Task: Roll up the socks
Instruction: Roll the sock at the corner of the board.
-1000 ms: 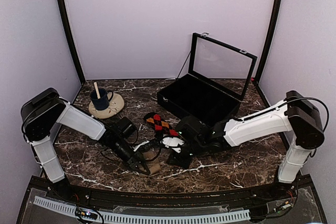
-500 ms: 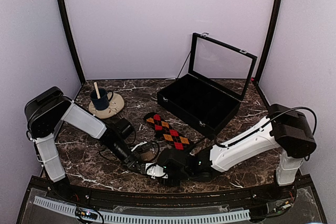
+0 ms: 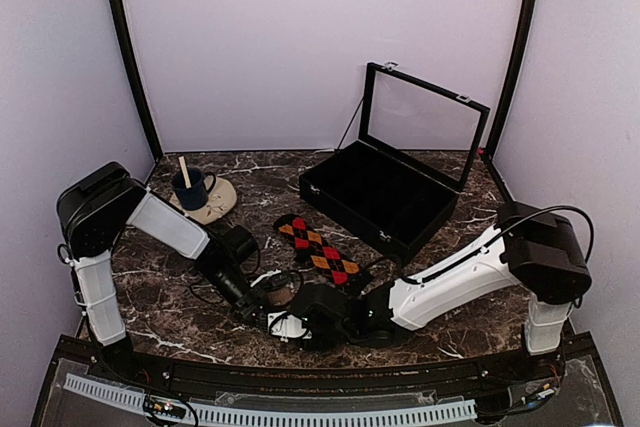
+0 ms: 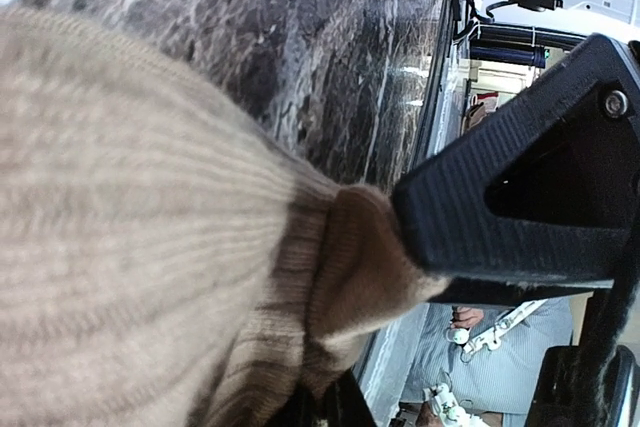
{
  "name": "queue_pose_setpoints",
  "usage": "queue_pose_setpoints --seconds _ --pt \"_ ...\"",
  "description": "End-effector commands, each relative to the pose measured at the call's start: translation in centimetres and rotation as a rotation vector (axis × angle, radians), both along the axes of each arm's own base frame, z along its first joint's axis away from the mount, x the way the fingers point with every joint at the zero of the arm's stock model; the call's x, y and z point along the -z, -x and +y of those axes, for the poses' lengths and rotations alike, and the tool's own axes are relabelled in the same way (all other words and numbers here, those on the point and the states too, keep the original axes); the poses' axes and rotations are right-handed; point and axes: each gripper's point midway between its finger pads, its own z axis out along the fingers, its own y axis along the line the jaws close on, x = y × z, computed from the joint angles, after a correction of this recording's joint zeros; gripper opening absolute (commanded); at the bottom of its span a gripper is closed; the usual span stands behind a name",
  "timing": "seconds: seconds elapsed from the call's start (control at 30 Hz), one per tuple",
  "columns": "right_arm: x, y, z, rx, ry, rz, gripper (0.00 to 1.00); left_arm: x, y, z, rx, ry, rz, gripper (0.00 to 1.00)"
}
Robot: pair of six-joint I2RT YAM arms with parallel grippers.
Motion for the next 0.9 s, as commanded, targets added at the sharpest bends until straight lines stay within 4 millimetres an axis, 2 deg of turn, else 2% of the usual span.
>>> queue_pose_setpoints --seconds 0.0,0.27,0.73,0.87 --pt "-0.5 0.1 0.0 0.006 -0.018 -0.078 0.50 1.1 0.1 1.0 0.001 -0.054 0.011 0.00" --pt "-1.8 1.6 -0.4 -0.011 -0.027 -0.119 0.54 1.0 0.1 1.1 0.004 -0.045 0.026 0.00" --pt "-0.3 2.6 1.1 -0.105 0.026 -0.134 0.59 0.9 0.2 1.1 0.017 -0.041 0.058 0.00" --pt "0.9 2.6 1.4 -0.119 0.053 -0.116 0.59 0.8 0.1 1.1 0.025 -0.038 0.065 0.00"
